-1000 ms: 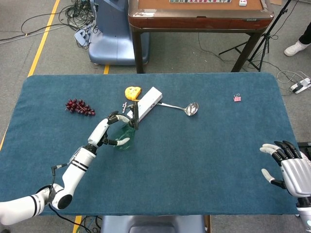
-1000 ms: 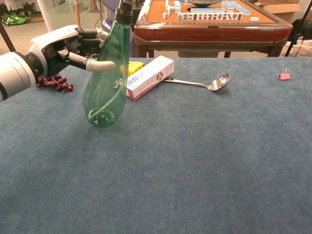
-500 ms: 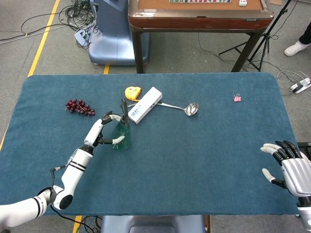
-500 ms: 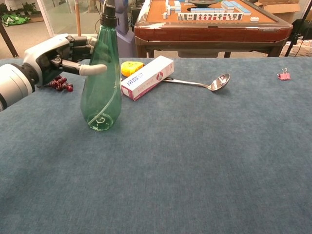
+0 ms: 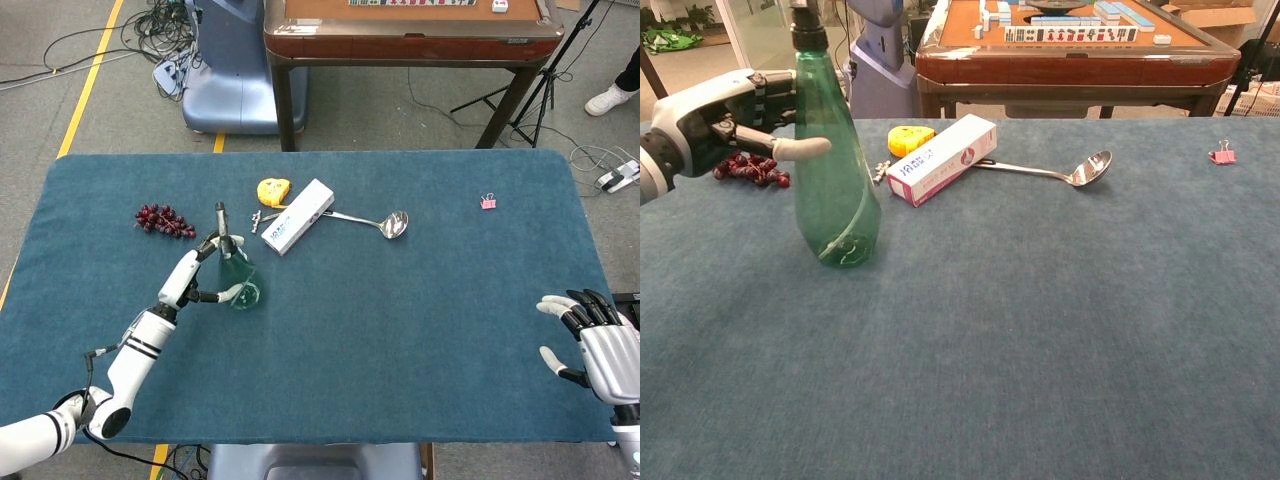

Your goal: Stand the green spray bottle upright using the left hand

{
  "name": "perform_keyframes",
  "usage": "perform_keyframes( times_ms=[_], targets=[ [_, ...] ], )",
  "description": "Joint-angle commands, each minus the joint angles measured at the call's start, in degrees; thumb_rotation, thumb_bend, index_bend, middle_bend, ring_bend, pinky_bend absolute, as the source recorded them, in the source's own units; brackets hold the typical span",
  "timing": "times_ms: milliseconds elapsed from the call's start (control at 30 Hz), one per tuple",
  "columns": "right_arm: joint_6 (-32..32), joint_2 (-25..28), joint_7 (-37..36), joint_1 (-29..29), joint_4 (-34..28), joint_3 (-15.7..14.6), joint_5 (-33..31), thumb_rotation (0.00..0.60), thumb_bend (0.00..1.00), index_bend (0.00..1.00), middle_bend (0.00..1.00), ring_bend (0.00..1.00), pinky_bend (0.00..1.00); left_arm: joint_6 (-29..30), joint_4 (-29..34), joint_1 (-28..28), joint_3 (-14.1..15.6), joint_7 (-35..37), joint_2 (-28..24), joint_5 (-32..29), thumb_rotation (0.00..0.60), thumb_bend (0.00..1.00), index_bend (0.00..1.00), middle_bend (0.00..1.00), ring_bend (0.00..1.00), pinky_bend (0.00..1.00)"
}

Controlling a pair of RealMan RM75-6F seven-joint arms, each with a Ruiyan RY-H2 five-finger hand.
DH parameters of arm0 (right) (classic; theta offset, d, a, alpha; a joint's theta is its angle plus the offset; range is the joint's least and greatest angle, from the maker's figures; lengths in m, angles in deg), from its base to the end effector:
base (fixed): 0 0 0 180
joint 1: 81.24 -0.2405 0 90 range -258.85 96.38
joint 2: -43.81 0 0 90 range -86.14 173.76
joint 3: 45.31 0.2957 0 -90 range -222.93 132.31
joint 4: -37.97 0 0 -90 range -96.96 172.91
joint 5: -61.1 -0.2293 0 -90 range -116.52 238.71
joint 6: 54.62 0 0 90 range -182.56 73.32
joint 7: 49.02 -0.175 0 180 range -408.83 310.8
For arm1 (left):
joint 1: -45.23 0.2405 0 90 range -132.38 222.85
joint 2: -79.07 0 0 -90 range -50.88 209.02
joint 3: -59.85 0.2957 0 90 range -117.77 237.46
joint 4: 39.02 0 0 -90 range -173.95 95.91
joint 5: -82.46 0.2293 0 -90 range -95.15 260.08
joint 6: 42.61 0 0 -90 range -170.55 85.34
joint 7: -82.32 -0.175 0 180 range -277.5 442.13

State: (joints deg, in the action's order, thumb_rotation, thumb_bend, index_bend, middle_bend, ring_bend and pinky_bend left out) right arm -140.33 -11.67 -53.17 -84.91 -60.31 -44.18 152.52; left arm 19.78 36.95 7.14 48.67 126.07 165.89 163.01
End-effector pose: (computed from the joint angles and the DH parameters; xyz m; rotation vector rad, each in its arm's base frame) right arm -0.3328 -0.2009 0.1916 1.4578 -0.9137 0.9451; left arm -0.1944 0.4157 0.0031 -1.4508 -1.6202 -1.6338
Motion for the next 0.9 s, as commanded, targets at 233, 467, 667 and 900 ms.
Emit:
perform_keyframes(
  times_ms=[233,467,667,900],
  targets=[
    [0.11,-0.08,-0.19,-0.14,0.15,0.05,0.06,0.6,0.25,0.31,0.28,0.14,0.13,-1.56,2.89,0.63,1.24,-1.7,-4.24,0.72,0.436,0.28,0.14,0.14,0.0,0.0],
    [0.23,-0.33,-0.44,-0.3,0.38,0.05,0.2,0.6,0.25,0.31,0.28,0.14,0.13,-1.64,3.79,1.19,1.59,-4.04,-5.14,0.32,0.37,0.28,0.14,0.14,0.0,0.0],
    [-0.16,-0.1,-0.52,-0.13,0.4,0.08,0.21,0.6,0.25,0.31,0.28,0.14,0.13,-1.52,5.19,2.0,2.3,-8.16,-7.59,0.3,0.323,0.28,0.14,0.14,0.0,0.0],
    [-0.15,0.0,-0.77,0.0,0.72,0.02,0.0,0.6,0.25,0.31,0.28,0.14,0.13,-1.58,8.79,4.51,4.35,-14.37,-13.04,-0.75,0.592,0.28,0.15,0.14,0.0,0.0]
  ],
)
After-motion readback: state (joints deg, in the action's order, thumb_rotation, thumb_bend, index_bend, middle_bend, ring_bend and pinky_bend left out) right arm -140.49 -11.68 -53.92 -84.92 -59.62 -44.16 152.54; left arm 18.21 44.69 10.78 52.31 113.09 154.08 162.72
